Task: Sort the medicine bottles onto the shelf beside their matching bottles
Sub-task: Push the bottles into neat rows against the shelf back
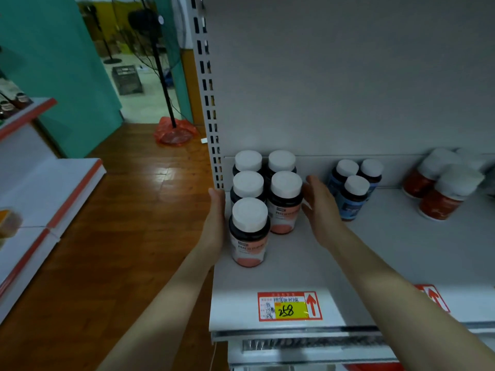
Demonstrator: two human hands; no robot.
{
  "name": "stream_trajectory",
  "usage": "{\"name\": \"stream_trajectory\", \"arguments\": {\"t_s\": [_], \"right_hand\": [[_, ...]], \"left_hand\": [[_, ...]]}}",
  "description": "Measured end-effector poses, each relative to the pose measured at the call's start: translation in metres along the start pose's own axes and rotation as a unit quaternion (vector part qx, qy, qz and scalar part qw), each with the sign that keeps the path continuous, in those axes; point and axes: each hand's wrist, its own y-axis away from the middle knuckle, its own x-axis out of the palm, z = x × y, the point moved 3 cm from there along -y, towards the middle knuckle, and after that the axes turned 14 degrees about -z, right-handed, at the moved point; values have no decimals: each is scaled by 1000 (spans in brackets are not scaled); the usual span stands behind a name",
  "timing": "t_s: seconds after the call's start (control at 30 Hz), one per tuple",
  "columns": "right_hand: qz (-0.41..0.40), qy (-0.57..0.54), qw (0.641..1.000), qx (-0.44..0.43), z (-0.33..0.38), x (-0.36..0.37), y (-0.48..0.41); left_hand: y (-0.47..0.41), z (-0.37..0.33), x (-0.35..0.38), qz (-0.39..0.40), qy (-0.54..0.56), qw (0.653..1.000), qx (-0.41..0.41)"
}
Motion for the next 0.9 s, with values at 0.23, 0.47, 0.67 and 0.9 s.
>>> {"name": "stream_trajectory", "arguments": {"t_s": [0.23, 0.47, 0.67, 0.9], "right_hand": [[144, -21, 989, 29, -2, 23, -13], [149, -26, 988, 25, -2, 27, -9], [149, -10, 988, 40, -1, 28, -11], [153, -20, 987, 41, -4, 29, -15]], "left_hand": [[-3, -6, 13, 45, 30, 998, -27], [-10, 3, 16, 80, 84, 992, -57], [-13, 5, 18, 86, 72, 993, -48], [-16, 8, 18, 65, 91, 992, -59]]}}
